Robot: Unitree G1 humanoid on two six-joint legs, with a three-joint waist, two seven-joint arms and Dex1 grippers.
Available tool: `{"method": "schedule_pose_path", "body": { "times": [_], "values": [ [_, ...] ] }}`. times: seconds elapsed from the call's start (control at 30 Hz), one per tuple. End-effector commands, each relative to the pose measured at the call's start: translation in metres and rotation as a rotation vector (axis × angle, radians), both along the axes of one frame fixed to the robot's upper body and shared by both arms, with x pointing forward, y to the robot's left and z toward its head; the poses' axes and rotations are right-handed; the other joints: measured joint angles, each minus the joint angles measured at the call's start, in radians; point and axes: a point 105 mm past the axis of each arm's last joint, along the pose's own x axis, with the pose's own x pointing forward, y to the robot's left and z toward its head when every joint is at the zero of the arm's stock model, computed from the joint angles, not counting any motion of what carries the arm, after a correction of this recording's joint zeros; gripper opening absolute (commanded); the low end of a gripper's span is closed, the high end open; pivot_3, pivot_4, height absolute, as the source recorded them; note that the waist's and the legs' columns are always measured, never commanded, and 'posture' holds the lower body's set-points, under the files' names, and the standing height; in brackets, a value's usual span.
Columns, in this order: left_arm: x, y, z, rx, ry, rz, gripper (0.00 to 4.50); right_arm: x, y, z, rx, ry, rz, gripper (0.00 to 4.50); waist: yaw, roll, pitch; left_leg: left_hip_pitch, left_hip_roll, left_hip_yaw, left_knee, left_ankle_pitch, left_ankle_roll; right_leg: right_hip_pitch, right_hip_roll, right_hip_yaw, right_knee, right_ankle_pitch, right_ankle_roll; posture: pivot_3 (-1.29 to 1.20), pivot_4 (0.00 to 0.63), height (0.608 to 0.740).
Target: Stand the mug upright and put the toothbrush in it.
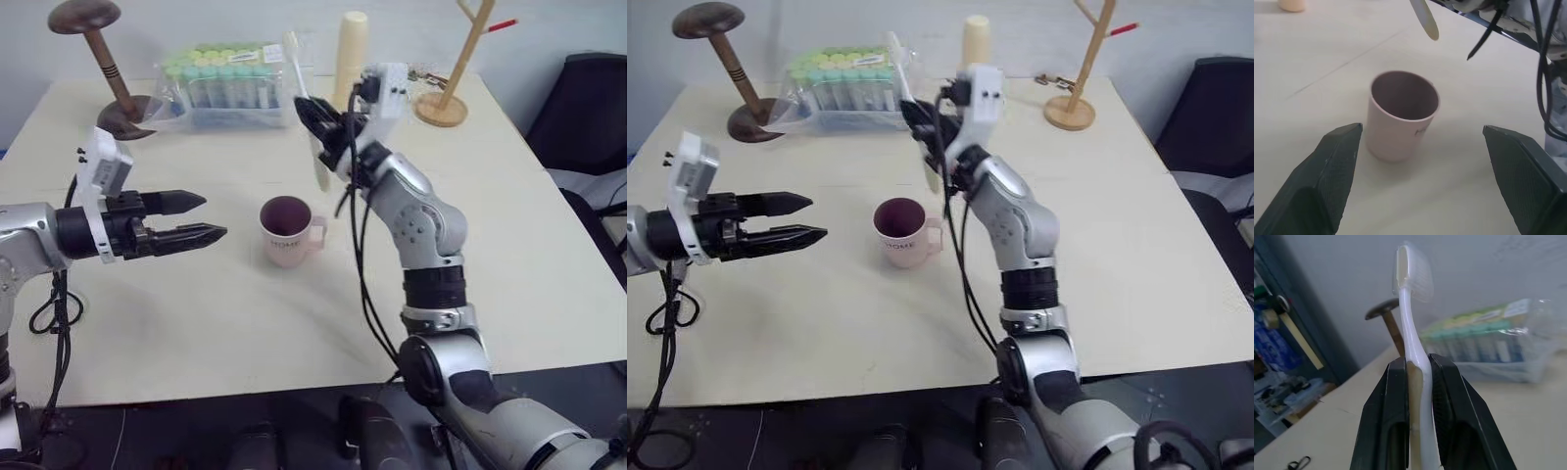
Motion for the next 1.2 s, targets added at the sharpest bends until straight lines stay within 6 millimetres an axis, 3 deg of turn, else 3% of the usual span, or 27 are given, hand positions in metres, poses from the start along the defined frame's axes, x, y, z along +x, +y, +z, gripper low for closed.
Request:
{"method": "schedule_pose_path", "body": {
  "times": [0.03, 0.23, 0.5, 0.63, 0.67, 0.77, 0.97, 1.1, 1.2],
  "values": [
    [-0.005, -0.005, 0.015, 0.007, -0.084, -0.004, 4.18, -0.008, 0.017, -0.006, -0.014, -0.008, 0.04, 0.29, 0.001, 0.0, 0.0, 0.0, 0.0, 0.0, 0.0, 0.0, 0.0, 0.0, 0.0, 0.0, 0.0, 0.0, 0.0, 0.0, 0.15, 0.74],
    [-0.004, -0.014, 0.014, 0.001, -0.112, 0.002, 4.18, -0.018, 0.029, -0.041, -0.093, -0.071, 0.036, 0.29, -0.007, 0.0, 0.0, 0.0, 0.0, 0.002, 0.0, 0.0, 0.0, 0.0, 0.001, 0.0, -0.001, 0.0, 0.0, 0.0, 0.15, 0.74],
    [-0.003, -0.019, 0.017, -0.008, -0.112, -0.027, 4.18, -0.015, 0.01, -0.037, -0.034, -0.123, -0.021, 2.98, -0.029, 0.0, 0.0, 0.001, 0.001, 0.002, -0.002, 0.001, -0.001, 0.0, 0.002, 0.0, -0.001, 0.0, 0.0, 0.0, 0.15, 0.74],
    [-0.003, -0.021, 0.017, -0.011, -0.105, -0.049, 4.18, -0.026, -0.005, -0.028, -0.067, -0.137, 0.042, 4.44, -0.026, 0.0, 0.0, 0.001, 0.001, 0.001, -0.002, 0.001, -0.001, 0.0, 0.002, 0.0, -0.001, 0.0, 0.0, 0.0, 0.15, 0.74],
    [-0.003, -0.021, 0.017, -0.014, -0.102, -0.057, 4.18, -0.03, -0.008, -0.026, -0.078, -0.136, 0.068, 4.48, -0.025, 0.0, 0.0, 0.001, 0.001, 0.001, -0.002, 0.001, -0.001, 0.0, 0.001, 0.0, -0.001, 0.0, 0.0, 0.0, 0.15, 0.74],
    [-0.007, -0.016, 0.018, -0.014, -0.091, -0.073, 4.18, -0.059, -0.041, -0.021, -0.299, -0.204, 0.239, 4.48, -0.011, 0.001, 0.0, 0.0, 0.001, -0.005, -0.002, 0.001, -0.001, 0.0, 0.001, 0.0, -0.001, 0.0, 0.0, 0.0, 0.15, 0.74],
    [-0.019, 0.01, 0.018, 0.063, -0.099, -0.1, 4.18, -0.094, -0.145, -0.027, -0.716, -0.151, 0.399, 4.48, 0.027, 0.0, 0.001, -0.001, 0.001, -0.005, -0.002, 0.0, 0.0, 0.0, 0.001, 0.0, -0.006, 0.0, 0.0, 0.0, 0.15, 0.74],
    [-0.026, 0.038, 0.015, 0.176, -0.095, -0.089, 4.18, -0.093, -0.185, -0.033, -0.841, -0.074, 0.355, 4.48, 0.023, 0.0, 0.001, 0.003, 0.003, 0.008, -0.004, 0.0, 0.0, 0.0, 0.002, 0.002, -0.005, 0.0, 0.0, 0.0, 0.15, 0.74],
    [-0.025, 0.054, 0.016, 0.209, -0.09, -0.07, 4.18, -0.095, -0.198, -0.038, -0.871, -0.054, 0.343, 4.48, 0.028, 0.0, 0.001, 0.003, 0.003, 0.008, -0.004, 0.0, 0.0, 0.0, 0.002, 0.002, -0.005, 0.0, 0.0, 0.0, 0.15, 0.74]
  ]
}}
